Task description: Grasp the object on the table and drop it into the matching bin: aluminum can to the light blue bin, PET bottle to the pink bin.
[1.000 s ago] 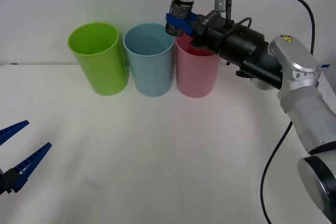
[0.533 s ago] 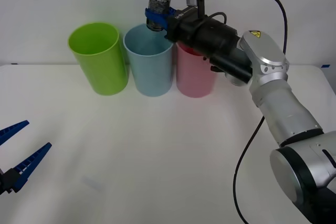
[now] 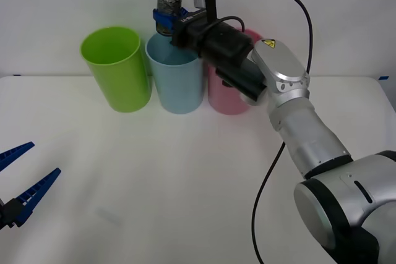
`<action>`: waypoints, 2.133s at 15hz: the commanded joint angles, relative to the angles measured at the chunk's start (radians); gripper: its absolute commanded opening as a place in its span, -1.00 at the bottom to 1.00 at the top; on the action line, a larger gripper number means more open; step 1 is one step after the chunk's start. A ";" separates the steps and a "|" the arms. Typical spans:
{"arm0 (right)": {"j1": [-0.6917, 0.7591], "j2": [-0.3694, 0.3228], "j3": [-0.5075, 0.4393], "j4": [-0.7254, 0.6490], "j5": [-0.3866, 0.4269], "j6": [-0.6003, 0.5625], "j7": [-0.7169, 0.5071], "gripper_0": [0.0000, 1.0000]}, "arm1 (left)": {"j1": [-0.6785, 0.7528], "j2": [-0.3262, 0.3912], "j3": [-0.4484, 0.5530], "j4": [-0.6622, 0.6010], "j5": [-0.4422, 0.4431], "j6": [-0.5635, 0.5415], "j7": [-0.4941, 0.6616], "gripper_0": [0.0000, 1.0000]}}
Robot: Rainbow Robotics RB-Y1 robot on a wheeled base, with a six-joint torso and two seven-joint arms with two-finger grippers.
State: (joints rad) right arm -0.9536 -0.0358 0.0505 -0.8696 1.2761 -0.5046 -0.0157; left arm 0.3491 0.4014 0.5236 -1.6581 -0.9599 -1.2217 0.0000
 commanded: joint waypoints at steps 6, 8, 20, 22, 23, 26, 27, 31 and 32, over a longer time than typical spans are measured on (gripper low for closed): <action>-0.002 0.016 0.000 0.000 0.012 0.035 0.025 -0.84 | 0.000 0.000 0.000 0.000 0.000 0.000 0.000 1.00; -0.002 0.013 0.000 0.000 0.012 0.037 0.034 0.76 | 0.000 0.000 0.000 0.000 0.000 0.000 0.000 1.00; 0.041 -0.055 0.005 -0.023 -0.027 -0.043 0.086 1.00 | 0.000 0.000 0.000 0.000 0.000 0.000 0.000 1.00; 0.088 -0.081 0.028 -0.085 -0.037 -0.046 0.079 1.00 | 0.000 0.000 0.000 0.000 0.000 0.000 0.000 1.00; 0.108 -0.099 0.052 -0.112 -0.063 -0.046 0.079 1.00 | 0.000 0.000 0.000 0.000 0.000 0.000 0.000 1.00; 0.182 -0.171 0.132 -0.212 -0.144 -0.043 0.079 1.00 | 0.000 0.000 0.000 0.000 0.000 0.000 0.000 1.00; 0.219 -0.200 0.150 -0.259 -0.162 -0.043 0.079 1.00 | 0.000 0.000 0.000 0.000 0.000 0.000 0.000 1.00; 0.337 -0.286 0.187 -0.404 -0.210 -0.045 0.080 1.00 | 0.000 0.000 0.000 0.000 0.000 0.000 0.000 1.00; 0.361 -0.305 0.190 -0.431 -0.216 -0.045 0.083 1.00 | 0.000 0.000 0.000 0.000 0.000 0.000 0.000 1.00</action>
State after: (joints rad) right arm -0.6097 -0.3270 0.2375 -1.2800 1.0664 -0.5494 0.0652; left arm 0.3491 0.4014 0.5236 -1.6580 -0.9599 -1.2217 0.0000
